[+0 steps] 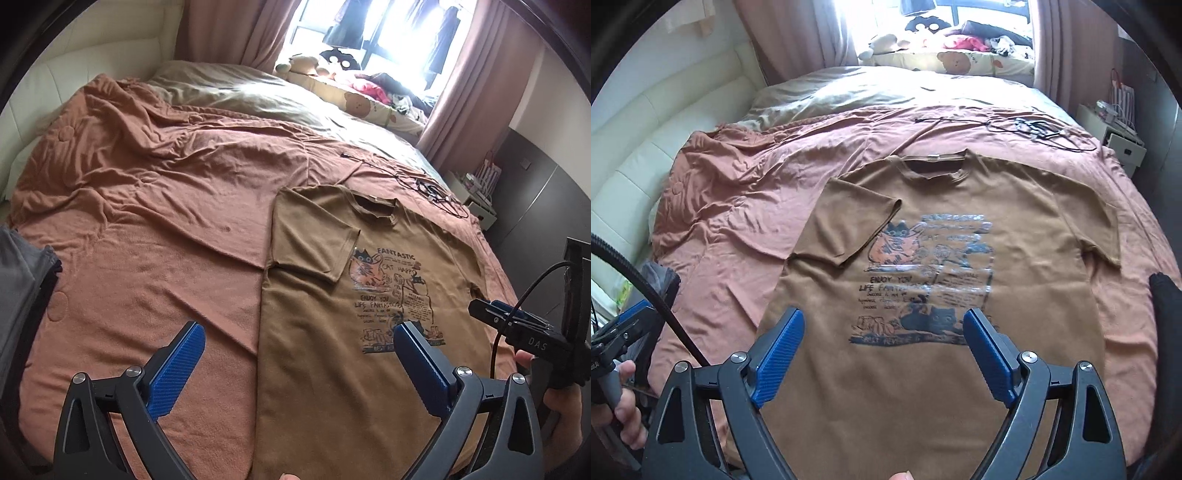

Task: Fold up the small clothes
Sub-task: 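Lift both grippers off the shirt and move toward the other sleeve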

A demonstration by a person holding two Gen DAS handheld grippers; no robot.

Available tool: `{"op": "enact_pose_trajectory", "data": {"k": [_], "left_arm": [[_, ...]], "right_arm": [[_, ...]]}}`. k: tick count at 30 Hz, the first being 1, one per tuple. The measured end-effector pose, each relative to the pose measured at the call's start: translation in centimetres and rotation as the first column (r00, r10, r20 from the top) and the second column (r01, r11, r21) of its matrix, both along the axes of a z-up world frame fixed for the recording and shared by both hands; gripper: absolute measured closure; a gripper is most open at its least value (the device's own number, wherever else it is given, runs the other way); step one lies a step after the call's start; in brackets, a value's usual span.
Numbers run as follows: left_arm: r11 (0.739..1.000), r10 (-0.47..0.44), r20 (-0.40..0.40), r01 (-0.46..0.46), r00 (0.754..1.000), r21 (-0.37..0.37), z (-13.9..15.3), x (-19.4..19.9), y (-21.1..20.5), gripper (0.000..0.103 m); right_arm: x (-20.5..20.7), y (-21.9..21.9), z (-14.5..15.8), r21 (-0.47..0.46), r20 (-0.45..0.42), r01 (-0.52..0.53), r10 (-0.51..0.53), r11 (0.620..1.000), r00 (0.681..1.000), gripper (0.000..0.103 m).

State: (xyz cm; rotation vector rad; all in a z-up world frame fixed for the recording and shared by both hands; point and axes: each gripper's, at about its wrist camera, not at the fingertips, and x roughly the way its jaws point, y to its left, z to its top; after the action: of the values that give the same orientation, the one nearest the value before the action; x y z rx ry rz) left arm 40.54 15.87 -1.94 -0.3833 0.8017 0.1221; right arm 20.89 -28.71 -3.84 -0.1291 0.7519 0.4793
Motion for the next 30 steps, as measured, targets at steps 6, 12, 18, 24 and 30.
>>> {"op": "enact_pose_trajectory", "data": {"k": [6, 12, 18, 24, 30], "left_arm": [[1.0, -0.023, 0.045, 0.023, 0.999, 0.003, 1.7, -2.3, -2.5, 0.0], [0.997, -0.083, 0.104, 0.082, 0.991, 0.013, 3.8, -4.3, -5.5, 0.0], [0.987, -0.157, 0.126, 0.154, 0.979, 0.034, 5.1, -5.7, -8.9, 0.001], [0.981, -0.186, 0.141, 0.174, 0.972, 0.091, 6.1, -6.5, -12.4, 0.001], [0.973, -0.212, 0.176, 0.191, 0.961, 0.126, 7.4, -6.4, -16.3, 0.001]], "right_arm": [[-3.8, -3.8, 1.7, 0.002, 0.06, 0.043, -0.043, 0.999, 0.997, 0.016], [-7.4, -8.5, 2.8, 0.025, 0.121, 0.1, -0.103, 0.995, 0.987, 0.016], [-10.3, -12.9, 3.2, 0.045, 0.181, 0.154, -0.159, 0.987, 0.97, 0.016], [-13.0, -16.2, 3.6, 0.054, 0.255, 0.223, -0.229, 0.973, 0.94, 0.016], [-13.6, -19.3, 3.6, 0.088, 0.287, 0.216, -0.232, 0.972, 0.929, 0.016]]}}
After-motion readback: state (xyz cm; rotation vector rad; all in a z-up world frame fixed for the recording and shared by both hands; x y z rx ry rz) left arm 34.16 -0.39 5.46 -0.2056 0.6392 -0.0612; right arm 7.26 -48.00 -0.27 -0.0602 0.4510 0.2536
